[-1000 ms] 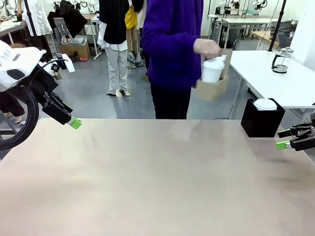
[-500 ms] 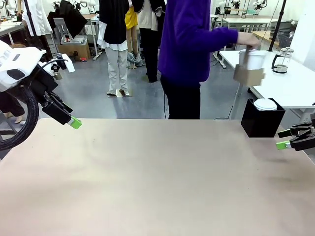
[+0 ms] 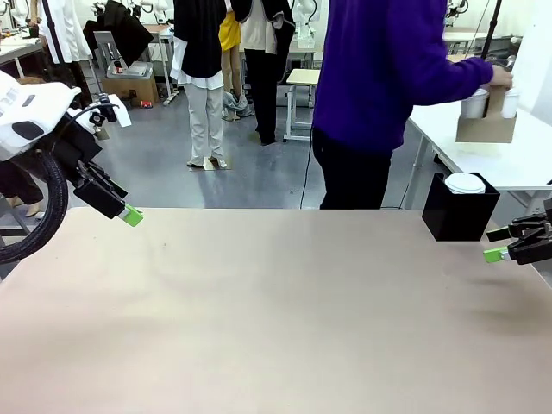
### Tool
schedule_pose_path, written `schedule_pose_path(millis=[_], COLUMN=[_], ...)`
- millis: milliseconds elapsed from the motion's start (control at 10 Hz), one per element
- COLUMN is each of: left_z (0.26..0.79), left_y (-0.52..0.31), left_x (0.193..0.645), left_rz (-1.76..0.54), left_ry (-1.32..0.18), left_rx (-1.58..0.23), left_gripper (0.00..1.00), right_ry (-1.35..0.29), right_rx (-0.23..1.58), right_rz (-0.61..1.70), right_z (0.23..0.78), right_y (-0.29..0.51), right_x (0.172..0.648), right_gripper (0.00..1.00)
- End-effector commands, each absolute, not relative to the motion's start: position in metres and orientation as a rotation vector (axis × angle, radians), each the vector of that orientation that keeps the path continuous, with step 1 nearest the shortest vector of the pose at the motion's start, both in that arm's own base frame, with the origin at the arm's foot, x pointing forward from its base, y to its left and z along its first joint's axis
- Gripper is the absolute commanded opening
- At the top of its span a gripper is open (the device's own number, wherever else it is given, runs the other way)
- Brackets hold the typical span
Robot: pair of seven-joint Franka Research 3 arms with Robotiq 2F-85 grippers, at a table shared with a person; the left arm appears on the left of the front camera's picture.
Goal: Pour a drink into a cup and package it in a carrier.
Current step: Insert the held 600 ml Paper Cup into the Cup Carrier.
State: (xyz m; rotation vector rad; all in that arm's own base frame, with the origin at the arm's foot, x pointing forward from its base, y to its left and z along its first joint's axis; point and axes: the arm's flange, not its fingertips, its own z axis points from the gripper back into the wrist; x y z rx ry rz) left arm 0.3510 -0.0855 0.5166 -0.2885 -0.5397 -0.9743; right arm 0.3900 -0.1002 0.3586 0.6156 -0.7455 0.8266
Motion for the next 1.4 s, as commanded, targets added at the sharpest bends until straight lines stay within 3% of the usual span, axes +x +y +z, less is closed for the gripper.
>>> schedule_pose_path(millis=[0, 1300], left_z=[0.5168, 0.5168], left_y=[-0.0855, -0.0855], left_x=[0.3517, 0.3517], left_rz=[-0.97, -0.97], left_ry=[-0.545, -0.545], left_rx=[-0.291, -0.291], left_gripper=[1.0, 1.0], right_ry=[-0.757, -0.757], right_rx=[0.621, 0.621], right_rz=[0.838, 0.838], right_z=[0.3596, 0.3596], right_y=[-0.1003, -0.1003], right_x=[0.3893, 0.3893], right_gripper=[1.0, 1.0])
